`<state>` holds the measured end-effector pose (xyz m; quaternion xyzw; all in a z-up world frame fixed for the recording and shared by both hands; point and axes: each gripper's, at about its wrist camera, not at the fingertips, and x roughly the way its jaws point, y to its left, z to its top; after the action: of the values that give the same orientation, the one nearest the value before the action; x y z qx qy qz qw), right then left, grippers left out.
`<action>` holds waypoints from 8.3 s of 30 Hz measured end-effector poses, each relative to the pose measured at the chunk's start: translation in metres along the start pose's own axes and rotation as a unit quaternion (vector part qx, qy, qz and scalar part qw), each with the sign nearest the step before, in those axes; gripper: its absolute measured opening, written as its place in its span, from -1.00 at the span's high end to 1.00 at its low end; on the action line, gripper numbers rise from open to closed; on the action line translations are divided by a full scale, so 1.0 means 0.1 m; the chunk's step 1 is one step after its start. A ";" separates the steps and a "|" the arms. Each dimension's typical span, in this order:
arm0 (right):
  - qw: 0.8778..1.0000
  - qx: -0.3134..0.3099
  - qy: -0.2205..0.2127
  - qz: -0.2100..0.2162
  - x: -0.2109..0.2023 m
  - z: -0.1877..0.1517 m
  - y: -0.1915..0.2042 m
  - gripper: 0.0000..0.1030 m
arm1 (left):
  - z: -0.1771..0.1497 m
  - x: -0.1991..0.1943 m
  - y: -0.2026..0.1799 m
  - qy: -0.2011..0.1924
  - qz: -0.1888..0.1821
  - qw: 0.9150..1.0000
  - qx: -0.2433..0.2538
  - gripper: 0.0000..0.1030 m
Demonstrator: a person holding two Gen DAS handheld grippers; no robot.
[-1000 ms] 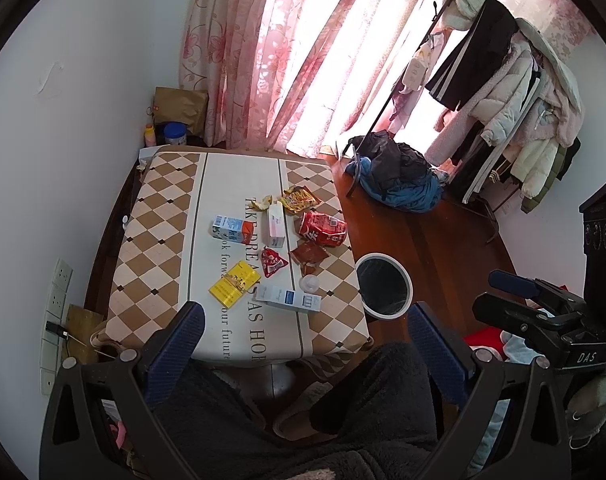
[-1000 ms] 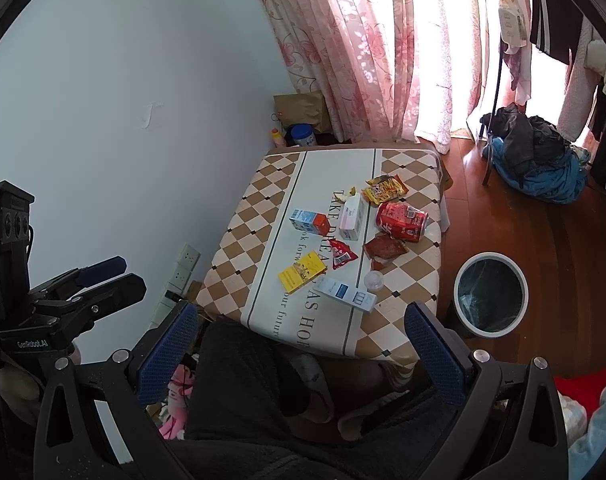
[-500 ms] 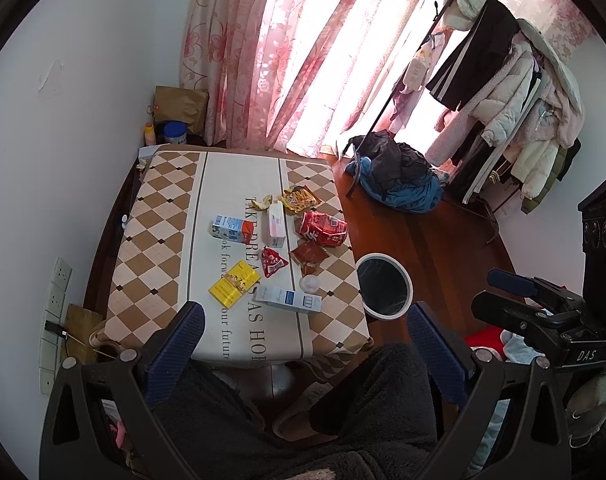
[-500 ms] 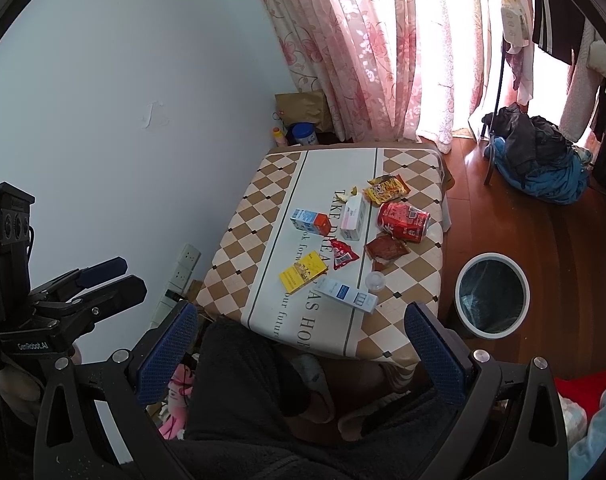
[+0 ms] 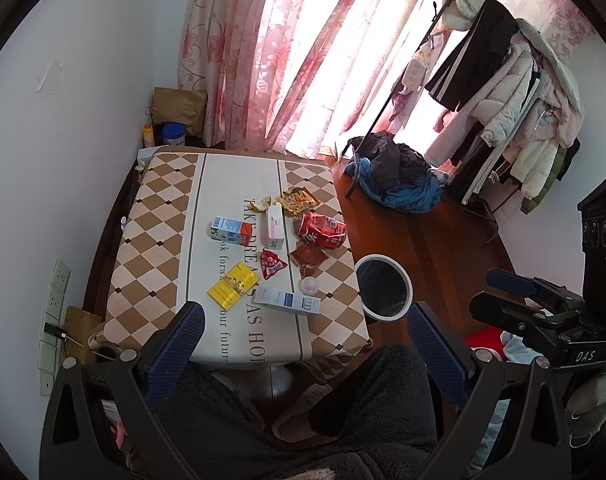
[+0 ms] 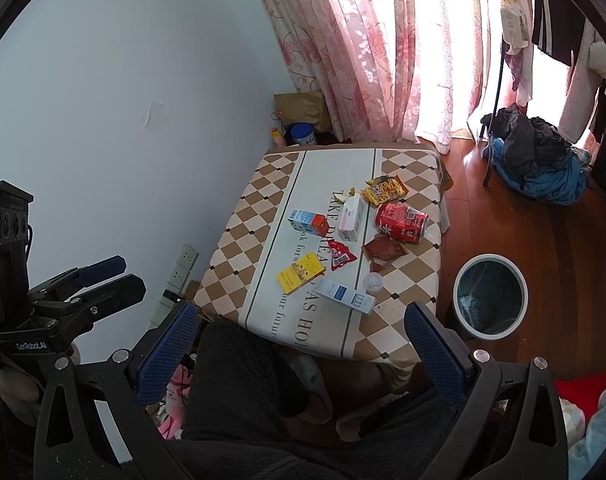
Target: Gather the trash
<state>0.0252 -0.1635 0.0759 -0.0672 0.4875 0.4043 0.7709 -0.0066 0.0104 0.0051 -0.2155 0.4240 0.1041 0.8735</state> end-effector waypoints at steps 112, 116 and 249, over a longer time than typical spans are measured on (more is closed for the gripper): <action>0.943 0.141 0.289 -0.085 3.92 -1.05 -0.69 0.14 | -0.73 3.18 1.60 0.281 0.085 0.956 -0.013 -0.10; 0.945 0.122 0.290 -0.095 3.94 -1.10 -0.61 0.13 | -0.86 3.31 1.35 0.283 0.107 0.950 0.080 -0.17; 0.921 -0.177 0.265 -0.225 4.51 0.84 -1.15 -1.00 | -0.07 2.70 2.16 0.118 0.147 0.943 -0.274 -0.94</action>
<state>0.2523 0.0530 -0.2775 -0.4148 0.5665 0.2676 0.6598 0.0771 0.1982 -0.2730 -0.3931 0.5059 0.3172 0.6993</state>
